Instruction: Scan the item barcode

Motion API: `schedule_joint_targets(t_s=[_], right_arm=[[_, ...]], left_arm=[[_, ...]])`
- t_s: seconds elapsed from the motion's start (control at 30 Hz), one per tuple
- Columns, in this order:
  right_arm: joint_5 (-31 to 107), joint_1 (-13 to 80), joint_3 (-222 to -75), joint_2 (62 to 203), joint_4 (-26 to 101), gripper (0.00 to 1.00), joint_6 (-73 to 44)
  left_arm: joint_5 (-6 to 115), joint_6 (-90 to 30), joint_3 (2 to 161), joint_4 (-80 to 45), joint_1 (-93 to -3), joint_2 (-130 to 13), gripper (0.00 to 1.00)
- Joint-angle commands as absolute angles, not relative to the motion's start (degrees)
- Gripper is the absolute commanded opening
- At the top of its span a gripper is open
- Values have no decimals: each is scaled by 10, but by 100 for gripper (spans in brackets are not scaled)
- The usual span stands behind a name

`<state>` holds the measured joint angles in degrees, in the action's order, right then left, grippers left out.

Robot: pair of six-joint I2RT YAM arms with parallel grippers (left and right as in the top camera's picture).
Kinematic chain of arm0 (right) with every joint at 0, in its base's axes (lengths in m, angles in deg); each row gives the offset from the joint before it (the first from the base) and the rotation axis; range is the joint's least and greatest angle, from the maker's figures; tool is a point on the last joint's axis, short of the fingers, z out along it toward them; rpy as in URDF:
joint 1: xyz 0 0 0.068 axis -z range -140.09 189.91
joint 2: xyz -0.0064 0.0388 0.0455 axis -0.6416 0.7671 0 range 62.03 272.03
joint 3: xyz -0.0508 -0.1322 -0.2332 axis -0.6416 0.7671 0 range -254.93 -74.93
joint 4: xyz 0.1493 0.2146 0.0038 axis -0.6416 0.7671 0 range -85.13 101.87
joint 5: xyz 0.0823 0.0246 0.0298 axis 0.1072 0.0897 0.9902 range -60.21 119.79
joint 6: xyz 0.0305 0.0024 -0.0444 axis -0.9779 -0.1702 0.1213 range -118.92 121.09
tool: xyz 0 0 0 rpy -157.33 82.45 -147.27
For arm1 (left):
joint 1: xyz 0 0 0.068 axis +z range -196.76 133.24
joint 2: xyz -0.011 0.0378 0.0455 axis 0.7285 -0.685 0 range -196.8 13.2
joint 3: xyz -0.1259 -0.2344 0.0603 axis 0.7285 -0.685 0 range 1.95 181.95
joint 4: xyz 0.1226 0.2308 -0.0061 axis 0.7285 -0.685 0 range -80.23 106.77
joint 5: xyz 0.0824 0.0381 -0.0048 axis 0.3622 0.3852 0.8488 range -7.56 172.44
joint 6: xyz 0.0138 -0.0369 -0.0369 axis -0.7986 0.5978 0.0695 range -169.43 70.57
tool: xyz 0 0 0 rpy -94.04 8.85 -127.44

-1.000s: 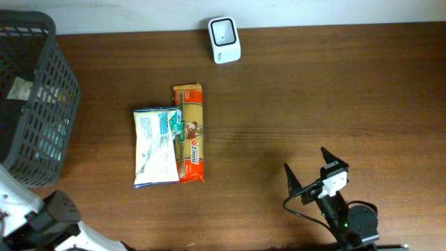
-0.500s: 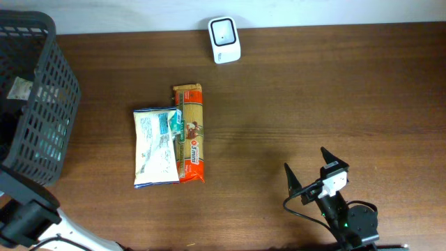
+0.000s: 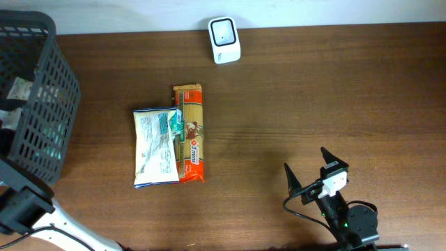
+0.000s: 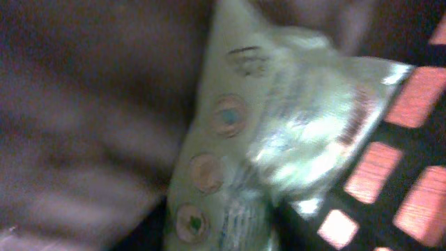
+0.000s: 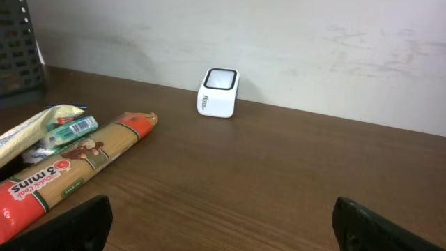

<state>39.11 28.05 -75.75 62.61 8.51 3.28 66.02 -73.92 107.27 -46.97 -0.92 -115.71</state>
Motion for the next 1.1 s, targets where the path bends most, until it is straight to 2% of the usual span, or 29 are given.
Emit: schedule_joint_targets(t_s=[0.0, 0.1, 0.23, 0.3, 0.43, 0.53, 0.6, 0.7, 0.8, 0.83, 0.93, 1.07], right_arm=[[392, 275, -753, 622, 85, 99, 37], [392, 275, -753, 622, 86, 99, 37], [392, 275, -753, 622, 85, 99, 37], [392, 275, -753, 622, 85, 99, 37], [392, 275, -753, 622, 86, 99, 37], [392, 275, -753, 622, 85, 99, 37], [392, 275, -753, 622, 86, 99, 37], [392, 275, -753, 622, 85, 99, 37], [392, 275, -753, 622, 85, 99, 37], [392, 275, -753, 622, 85, 99, 37], [392, 275, -753, 622, 85, 99, 37], [392, 275, -753, 622, 85, 99, 37]], left_arm=[[712, -747, 1064, -457, -9, -1206, 0], [712, -696, 1138, -505, -10, -1202, 0], [684, -610, 1407, -640, -23, -1132, 0], [680, -597, 1484, -682, -44, -1081, 0], [681, -593, 1513, -744, -158, -930, 0], [683, -592, 1509, -799, -262, -919, 0], [686, -584, 1441, -796, -353, -919, 0], [689, -567, 1305, -746, -430, -919, 0], [687, -536, 1118, -629, -499, -919, 0], [687, -526, 1020, -543, -529, -919, 0], [687, -499, 906, -407, -556, -919, 0], [687, -475, 816, -325, -588, -919, 2]])
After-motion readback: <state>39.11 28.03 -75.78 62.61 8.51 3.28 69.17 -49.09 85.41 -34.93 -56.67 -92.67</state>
